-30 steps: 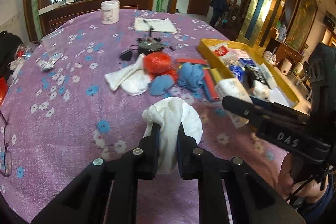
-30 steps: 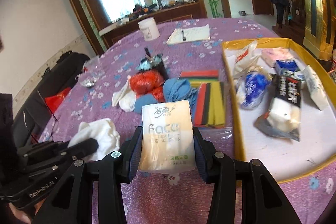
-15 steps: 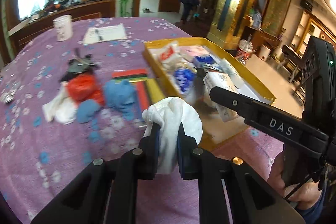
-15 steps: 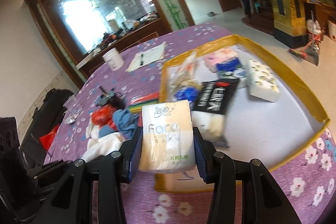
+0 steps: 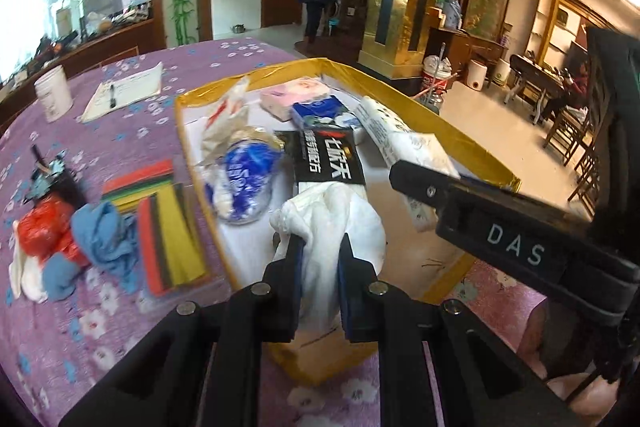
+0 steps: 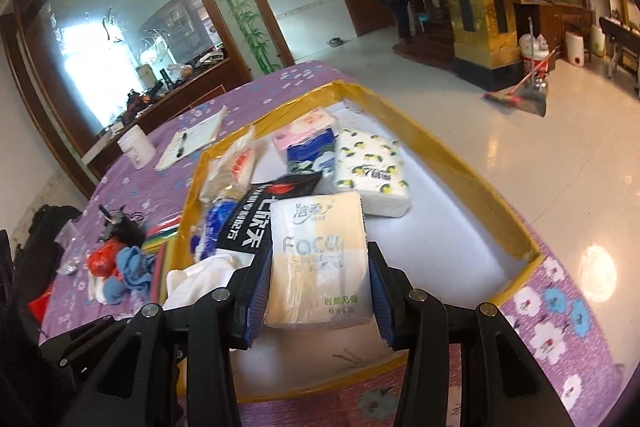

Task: Organize soft objects
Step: 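Carry the white cloth and Face pack into the tray with both grippers, then open both grippers over the tray and withdraw them, then grasp the white sock with left gripper while right reaches for blue towel, then grasp the blue towel with the right gripper while left holds the white sock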

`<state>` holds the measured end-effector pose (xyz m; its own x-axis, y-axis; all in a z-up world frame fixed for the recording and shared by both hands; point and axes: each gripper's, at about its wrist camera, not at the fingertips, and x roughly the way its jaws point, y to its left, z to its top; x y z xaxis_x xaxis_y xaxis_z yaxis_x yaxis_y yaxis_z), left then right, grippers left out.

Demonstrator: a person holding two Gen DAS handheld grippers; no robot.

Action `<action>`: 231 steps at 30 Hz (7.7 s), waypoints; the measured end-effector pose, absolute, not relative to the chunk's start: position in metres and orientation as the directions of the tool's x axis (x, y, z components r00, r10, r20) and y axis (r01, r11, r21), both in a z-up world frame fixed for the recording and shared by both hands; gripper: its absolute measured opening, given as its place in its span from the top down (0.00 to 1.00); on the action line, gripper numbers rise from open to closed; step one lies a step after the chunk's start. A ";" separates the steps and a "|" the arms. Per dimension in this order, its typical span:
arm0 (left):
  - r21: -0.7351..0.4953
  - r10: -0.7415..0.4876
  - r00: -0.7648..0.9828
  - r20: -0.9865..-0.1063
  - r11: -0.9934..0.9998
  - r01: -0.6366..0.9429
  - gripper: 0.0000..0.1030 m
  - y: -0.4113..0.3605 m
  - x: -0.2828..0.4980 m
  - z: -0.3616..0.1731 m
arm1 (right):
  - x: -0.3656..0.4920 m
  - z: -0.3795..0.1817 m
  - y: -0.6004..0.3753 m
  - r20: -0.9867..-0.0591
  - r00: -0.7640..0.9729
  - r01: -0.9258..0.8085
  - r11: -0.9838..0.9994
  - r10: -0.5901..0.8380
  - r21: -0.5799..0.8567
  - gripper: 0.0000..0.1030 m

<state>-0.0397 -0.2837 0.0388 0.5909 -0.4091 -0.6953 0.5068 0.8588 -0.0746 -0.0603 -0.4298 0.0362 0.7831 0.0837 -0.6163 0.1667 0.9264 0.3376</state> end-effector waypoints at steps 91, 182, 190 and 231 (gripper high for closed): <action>-0.161 -0.325 0.766 -0.555 0.945 0.285 0.08 -0.112 -0.097 0.079 | -0.093 0.076 -0.323 -0.486 0.847 -0.125 0.969 0.216 0.213 0.01; -0.085 -0.132 0.608 -0.783 0.991 0.105 0.88 -0.025 -0.051 0.013 | -0.019 0.005 -0.187 -0.760 0.480 -0.429 0.873 0.439 0.234 0.55; -0.101 -0.150 0.613 -0.776 0.988 0.114 0.88 -0.025 -0.051 0.013 | -0.030 0.015 -0.198 -0.687 0.563 -0.418 0.875 0.460 0.244 0.59; -0.021 -0.111 0.587 -0.802 0.987 0.159 0.78 -0.051 -0.053 0.015 | -0.028 0.015 -0.213 -0.664 0.564 -0.386 0.867 0.492 0.315 0.59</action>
